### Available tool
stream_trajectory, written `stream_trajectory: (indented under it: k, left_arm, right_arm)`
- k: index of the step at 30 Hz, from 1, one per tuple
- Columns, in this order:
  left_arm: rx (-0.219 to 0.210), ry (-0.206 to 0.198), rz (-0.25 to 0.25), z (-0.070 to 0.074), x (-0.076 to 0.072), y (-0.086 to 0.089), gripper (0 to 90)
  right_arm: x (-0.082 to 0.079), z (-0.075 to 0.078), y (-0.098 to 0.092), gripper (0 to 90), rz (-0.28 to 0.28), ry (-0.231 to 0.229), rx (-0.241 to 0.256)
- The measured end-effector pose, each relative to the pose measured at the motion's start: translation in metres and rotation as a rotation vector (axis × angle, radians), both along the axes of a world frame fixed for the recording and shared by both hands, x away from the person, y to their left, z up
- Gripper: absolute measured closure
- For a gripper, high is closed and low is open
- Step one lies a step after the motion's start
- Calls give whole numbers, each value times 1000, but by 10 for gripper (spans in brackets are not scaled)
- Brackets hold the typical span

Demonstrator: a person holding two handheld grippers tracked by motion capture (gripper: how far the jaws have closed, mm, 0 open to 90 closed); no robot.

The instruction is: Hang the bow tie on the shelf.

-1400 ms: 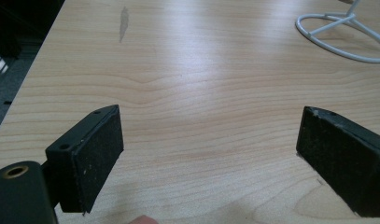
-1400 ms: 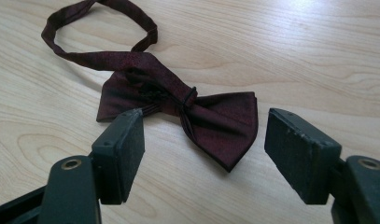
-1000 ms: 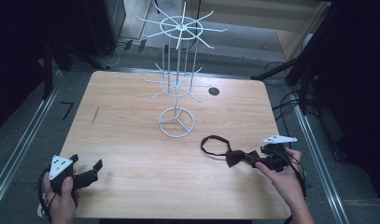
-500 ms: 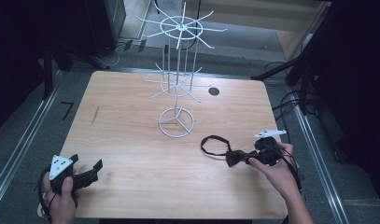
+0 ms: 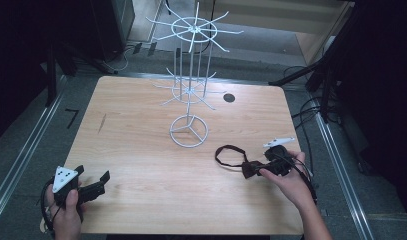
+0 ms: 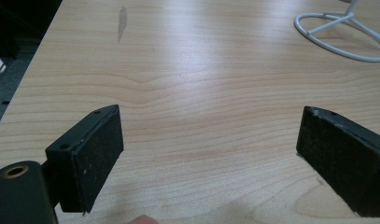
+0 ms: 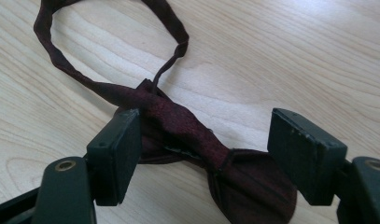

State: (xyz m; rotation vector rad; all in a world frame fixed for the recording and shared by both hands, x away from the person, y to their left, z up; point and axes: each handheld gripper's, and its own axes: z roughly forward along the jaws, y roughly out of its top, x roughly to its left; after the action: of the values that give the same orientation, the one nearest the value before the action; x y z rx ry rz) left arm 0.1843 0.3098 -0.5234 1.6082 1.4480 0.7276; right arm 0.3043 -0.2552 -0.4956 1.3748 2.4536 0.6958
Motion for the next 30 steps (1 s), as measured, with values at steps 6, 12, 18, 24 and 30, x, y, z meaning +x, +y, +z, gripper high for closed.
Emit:
stream_trajectory:
  k: [6,12,18,24,30]
  left_arm:
    - [-1,1,-2,0,0,0,80]
    - [0,1,-4,0,0,0,80]
    - [1,1,-5,0,0,0,80]
    - [2,3,-5,0,0,0,80]
    - [2,6,-5,0,0,0,80]
  right_arm:
    - [3,-4,7,269,27,20,-26]
    - [4,-13,16,291,54,64,-67]
    - [5,-16,19,403,54,74,-79]
    - [5,-16,19,509,65,84,-72]
    - [4,-17,17,669,78,108,-27]
